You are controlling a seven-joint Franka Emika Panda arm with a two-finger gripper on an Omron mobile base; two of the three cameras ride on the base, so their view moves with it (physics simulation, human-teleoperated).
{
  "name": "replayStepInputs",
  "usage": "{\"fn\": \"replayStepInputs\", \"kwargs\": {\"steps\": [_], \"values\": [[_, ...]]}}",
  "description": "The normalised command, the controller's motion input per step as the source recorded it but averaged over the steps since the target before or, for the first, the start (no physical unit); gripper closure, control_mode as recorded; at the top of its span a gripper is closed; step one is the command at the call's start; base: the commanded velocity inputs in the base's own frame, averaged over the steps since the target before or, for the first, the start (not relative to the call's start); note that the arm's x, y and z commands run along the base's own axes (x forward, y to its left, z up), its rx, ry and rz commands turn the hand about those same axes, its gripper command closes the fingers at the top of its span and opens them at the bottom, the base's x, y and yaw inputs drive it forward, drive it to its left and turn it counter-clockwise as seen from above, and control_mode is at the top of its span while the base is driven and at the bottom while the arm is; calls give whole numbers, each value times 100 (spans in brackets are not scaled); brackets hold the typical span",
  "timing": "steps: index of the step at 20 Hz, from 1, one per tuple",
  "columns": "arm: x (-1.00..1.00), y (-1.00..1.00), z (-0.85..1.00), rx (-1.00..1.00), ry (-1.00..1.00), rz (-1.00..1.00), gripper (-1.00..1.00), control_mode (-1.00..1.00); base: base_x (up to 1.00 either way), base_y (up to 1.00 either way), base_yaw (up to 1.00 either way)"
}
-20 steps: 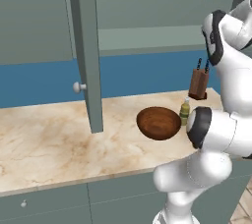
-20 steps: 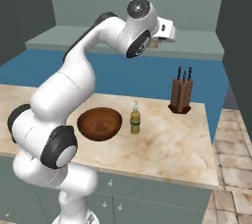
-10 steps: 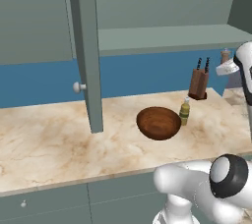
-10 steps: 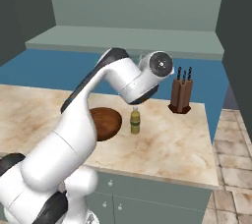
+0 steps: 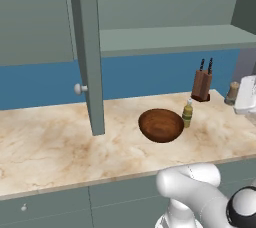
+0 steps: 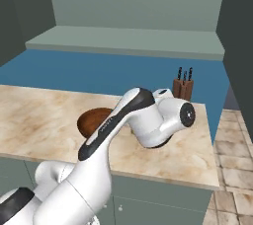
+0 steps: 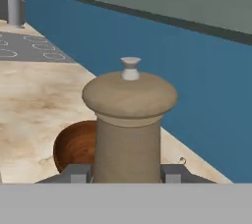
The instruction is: Retrieve the bottle and the shaker from the cabinet and place them next to the mixing bowl on the counter. Then add garlic from the fridge to the mixing bowl.
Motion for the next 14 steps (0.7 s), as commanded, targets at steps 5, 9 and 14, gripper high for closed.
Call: {"fn": "replayStepInputs", "kwargs": {"steps": [5, 9, 14], "values": [[19, 2, -70, 17, 0, -1, 100, -100, 0, 0, 0], [32, -17, -88, 26, 0, -8, 100, -100, 0, 0, 0], [17, -6, -100, 15, 0, -4, 100, -100, 0, 0, 0]]}}
